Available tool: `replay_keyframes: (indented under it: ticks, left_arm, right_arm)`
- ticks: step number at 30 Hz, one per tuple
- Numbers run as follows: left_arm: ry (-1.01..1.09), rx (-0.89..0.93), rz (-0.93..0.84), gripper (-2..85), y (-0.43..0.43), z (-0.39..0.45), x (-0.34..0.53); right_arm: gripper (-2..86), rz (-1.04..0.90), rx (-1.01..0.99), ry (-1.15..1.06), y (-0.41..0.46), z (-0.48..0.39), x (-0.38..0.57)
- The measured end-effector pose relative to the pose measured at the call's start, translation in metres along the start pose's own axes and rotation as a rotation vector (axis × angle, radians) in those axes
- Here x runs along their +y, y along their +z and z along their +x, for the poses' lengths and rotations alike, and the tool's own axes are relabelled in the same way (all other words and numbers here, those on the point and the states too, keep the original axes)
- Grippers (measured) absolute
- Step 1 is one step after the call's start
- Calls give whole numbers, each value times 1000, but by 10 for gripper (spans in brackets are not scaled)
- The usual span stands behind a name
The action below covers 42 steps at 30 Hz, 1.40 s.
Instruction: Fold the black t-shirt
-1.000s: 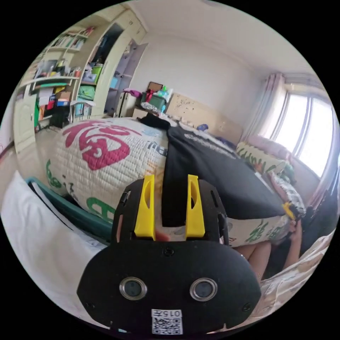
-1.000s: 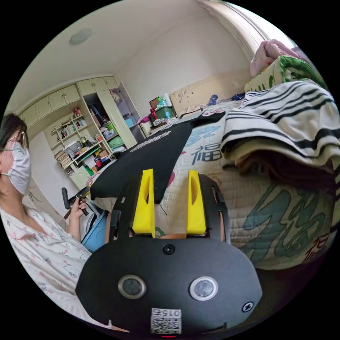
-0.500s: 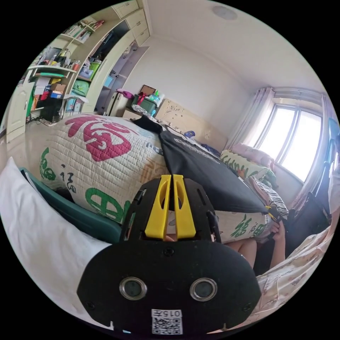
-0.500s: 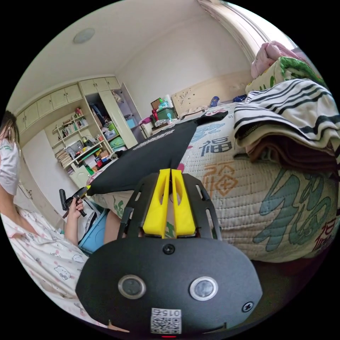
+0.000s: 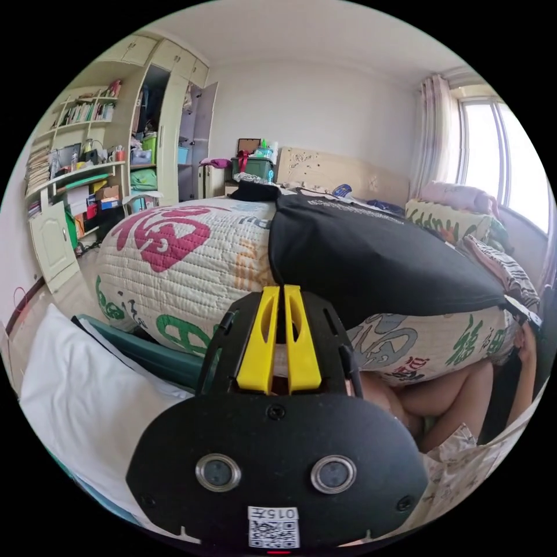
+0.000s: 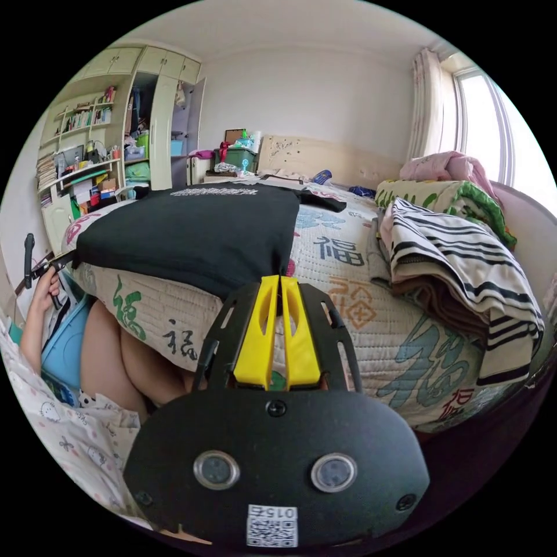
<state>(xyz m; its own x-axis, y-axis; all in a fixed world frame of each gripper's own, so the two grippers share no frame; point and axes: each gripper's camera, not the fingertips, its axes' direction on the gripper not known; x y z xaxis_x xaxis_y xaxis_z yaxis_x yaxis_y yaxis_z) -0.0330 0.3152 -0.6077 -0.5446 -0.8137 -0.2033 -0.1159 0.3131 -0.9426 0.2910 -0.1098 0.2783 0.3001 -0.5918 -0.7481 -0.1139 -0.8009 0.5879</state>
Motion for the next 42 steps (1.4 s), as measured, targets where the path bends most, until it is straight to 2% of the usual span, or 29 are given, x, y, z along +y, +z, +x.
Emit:
replay_keyframes:
  ticks: [11, 24, 35, 42]
  left_arm:
    - [31, -62, -5, -3, 53, 13, 42]
    - [34, -57, -21, -4, 52, 27, 81]
    - [44, -59, -37, -3, -3, 56, 114]
    - [265, -5, -124, 9, -90, 61, 85]
  right_arm:
    - [1, 20, 60, 6, 98, 30, 76]
    - [1, 30, 28, 28, 173, 77, 143]
    - [1, 28, 25, 27, 218, 89, 192]
    - [2, 24, 35, 9, 235, 78, 215]
